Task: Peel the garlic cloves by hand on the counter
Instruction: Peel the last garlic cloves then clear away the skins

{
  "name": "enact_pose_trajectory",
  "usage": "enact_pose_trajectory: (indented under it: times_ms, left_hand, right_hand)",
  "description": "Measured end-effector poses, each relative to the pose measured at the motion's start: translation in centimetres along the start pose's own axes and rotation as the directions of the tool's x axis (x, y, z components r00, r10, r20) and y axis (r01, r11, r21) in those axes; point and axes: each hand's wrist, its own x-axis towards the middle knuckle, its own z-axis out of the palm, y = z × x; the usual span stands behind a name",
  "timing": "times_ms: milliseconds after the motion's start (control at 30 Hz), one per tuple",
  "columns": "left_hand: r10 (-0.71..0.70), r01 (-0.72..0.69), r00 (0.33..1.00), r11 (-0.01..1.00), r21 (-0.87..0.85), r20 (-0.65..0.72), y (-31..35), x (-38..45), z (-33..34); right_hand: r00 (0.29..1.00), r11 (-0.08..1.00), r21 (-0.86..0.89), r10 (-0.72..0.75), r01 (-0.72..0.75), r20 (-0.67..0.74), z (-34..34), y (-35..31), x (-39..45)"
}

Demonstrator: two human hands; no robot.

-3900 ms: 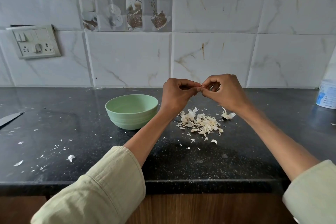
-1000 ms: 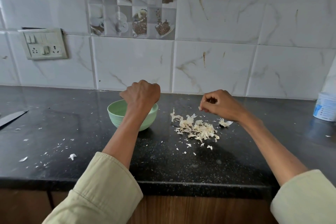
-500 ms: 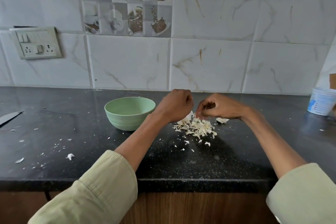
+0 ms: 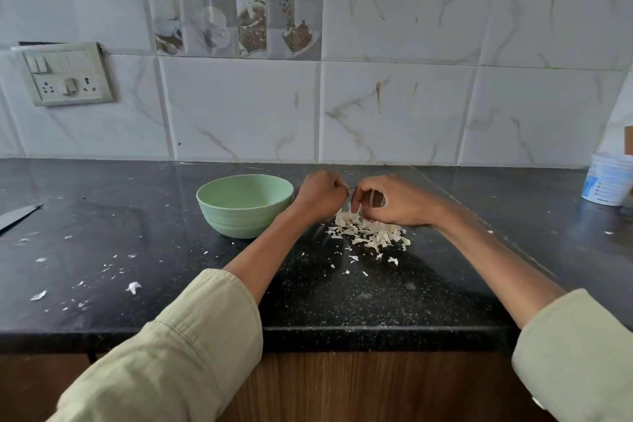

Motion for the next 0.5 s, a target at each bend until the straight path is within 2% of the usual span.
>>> enact_pose_trajectory:
  times_ms: [167,367,500]
  left_hand:
    - [-0.043,0.044,0.998,0.999,-0.019,0.052,0.0,-0.1,-0.1]
    - [-0.029,0.032,0.994,0.999,-0.033,0.109,0.2,0.0,0.0]
    - [-0.023,0.030,0.990,0.998,-0.054,0.139,0.1,0.1,0.0]
  right_hand:
    - [1.000,0.999,-0.051,0.014,-0.013,0.019,0.8,-0.2,0.3]
    - [0.998,0.998,-0.018,0.060,-0.060,0.021,0.7,0.0,0.4]
    - [0.994,0.994,0.065,0.089,-0.084,-0.071,-0.8,0.0,0.0]
